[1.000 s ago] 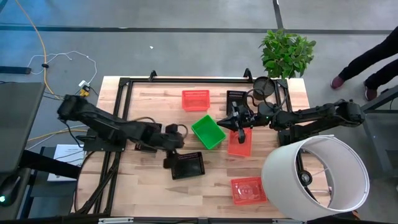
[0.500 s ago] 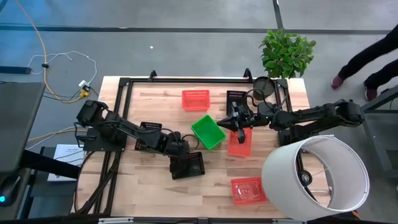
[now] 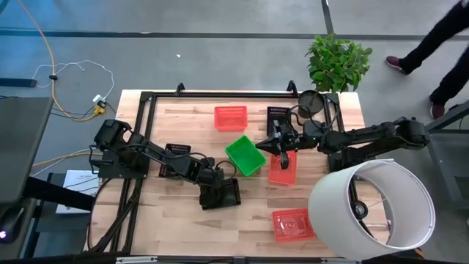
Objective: Stack baskets by color
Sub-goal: Stack the black basket on the black basket
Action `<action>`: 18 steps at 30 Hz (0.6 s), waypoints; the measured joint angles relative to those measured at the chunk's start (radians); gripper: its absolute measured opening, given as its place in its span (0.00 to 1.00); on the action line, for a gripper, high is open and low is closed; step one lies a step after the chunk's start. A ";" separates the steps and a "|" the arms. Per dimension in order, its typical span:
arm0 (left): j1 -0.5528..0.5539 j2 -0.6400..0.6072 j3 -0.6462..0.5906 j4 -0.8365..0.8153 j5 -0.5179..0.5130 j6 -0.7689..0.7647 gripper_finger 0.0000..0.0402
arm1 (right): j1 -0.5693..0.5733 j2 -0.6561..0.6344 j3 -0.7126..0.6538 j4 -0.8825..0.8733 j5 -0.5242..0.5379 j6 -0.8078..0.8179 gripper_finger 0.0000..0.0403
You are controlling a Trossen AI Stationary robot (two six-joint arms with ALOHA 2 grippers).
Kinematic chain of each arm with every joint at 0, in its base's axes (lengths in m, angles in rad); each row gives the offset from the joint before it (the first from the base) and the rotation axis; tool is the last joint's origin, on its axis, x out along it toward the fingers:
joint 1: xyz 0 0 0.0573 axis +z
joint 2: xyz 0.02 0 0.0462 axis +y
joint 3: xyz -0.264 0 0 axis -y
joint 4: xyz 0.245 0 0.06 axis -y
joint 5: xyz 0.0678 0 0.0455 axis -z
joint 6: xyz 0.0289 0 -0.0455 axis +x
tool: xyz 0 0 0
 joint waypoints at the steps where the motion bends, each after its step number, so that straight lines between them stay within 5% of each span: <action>1: 0.000 0.000 0.000 0.006 0.012 0.002 0.03 | 0.000 0.000 0.000 0.000 0.000 0.000 0.00; 10: 0.018 -0.054 0.000 -0.032 0.081 0.038 0.00 | 0.000 0.000 0.000 0.000 0.000 0.000 0.00; 18: 0.068 -0.391 -0.001 -0.182 0.009 0.029 0.00 | 0.000 0.000 0.000 -0.007 0.015 0.000 0.00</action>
